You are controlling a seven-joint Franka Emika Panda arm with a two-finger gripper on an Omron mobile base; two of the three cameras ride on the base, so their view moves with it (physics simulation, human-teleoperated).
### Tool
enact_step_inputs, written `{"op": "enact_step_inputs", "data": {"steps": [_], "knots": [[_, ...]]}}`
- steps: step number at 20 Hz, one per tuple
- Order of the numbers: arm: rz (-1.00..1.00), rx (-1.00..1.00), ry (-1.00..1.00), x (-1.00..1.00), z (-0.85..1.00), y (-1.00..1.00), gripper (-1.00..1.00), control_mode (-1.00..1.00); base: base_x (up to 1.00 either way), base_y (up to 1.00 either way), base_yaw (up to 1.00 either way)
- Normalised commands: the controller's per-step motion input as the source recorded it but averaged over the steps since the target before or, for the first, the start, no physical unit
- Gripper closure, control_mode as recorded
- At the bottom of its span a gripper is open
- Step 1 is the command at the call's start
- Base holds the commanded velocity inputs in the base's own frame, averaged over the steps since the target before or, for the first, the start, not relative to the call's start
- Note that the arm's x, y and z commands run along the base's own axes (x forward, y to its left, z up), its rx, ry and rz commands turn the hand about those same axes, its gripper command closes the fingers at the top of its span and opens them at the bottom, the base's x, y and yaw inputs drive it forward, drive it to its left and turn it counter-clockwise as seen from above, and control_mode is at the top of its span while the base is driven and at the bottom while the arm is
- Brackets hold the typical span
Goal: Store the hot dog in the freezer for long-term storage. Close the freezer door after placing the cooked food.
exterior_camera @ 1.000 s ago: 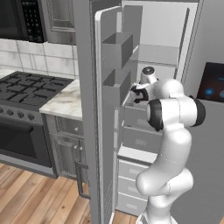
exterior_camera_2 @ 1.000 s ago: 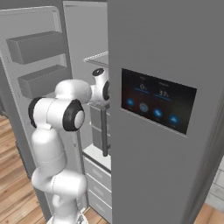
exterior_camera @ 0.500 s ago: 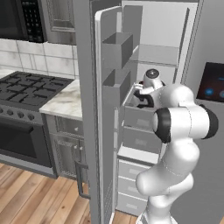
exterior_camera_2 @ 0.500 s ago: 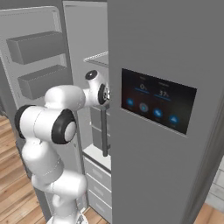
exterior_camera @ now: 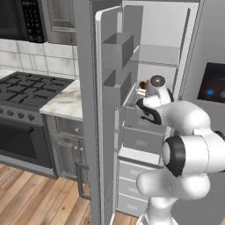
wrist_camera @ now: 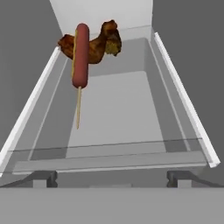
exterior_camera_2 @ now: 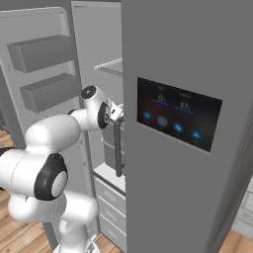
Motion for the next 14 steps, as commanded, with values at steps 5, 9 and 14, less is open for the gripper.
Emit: {"op": "enact_step_inputs", "data": {"steps": [5,9,14], "knots": [[0.00,0.00,0.00,-0.90,0.20,0.29,-1.00,-1.00,0.00,0.00,0.00],[0.00,0.01,0.00,-0.93,0.31,0.29,-1.00,-1.00,0.00,0.00,0.00],[0.00,0.09,0.03,-0.94,0.42,0.28,-1.00,-1.00,0.00,0.00,0.00]]}}
